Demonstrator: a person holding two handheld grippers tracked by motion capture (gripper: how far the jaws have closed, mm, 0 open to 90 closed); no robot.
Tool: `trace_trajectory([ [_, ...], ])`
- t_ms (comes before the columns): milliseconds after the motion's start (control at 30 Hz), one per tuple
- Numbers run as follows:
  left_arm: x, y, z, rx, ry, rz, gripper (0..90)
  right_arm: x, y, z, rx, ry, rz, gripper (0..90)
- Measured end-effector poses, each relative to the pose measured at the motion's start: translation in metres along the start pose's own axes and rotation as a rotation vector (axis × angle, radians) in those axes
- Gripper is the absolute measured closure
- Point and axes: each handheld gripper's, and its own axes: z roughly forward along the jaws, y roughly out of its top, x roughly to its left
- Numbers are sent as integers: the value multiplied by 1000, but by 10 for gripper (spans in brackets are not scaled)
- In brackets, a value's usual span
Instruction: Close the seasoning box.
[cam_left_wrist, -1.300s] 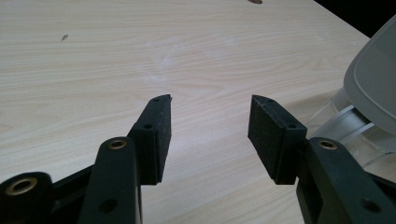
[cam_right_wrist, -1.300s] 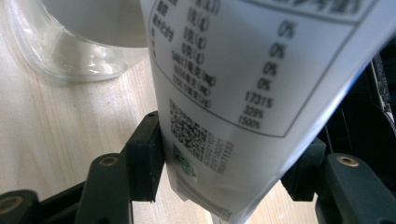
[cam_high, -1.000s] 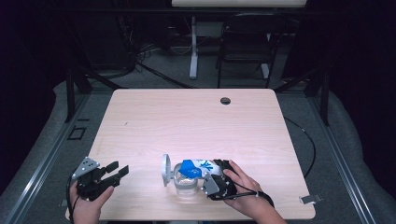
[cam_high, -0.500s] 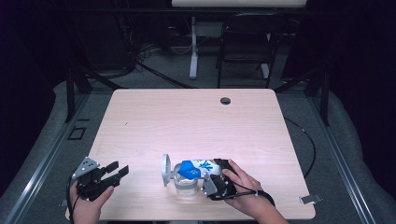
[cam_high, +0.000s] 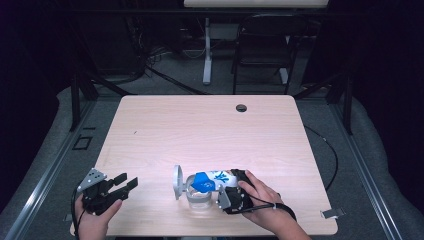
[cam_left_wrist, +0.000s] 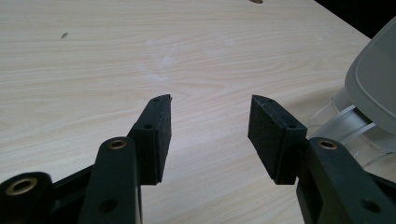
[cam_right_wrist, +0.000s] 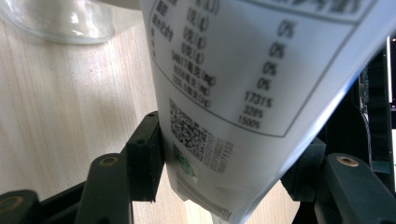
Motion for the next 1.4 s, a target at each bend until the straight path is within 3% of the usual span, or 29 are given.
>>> trace_trajectory([
  [267,0,0,0,1,-1,-1,500,-1,0,1,28,-15,-28,416],
  [500,0,0,0,0,-1,-1,500,-3,0,0,48,-38,-87,417],
  [767,1,0,0,3,-2,-3,500,-3,2,-1,71,-45,-107,417],
  [1400,1,0,0,2,-1,-6,500,-4,2,-1,67,-56,-132,417],
])
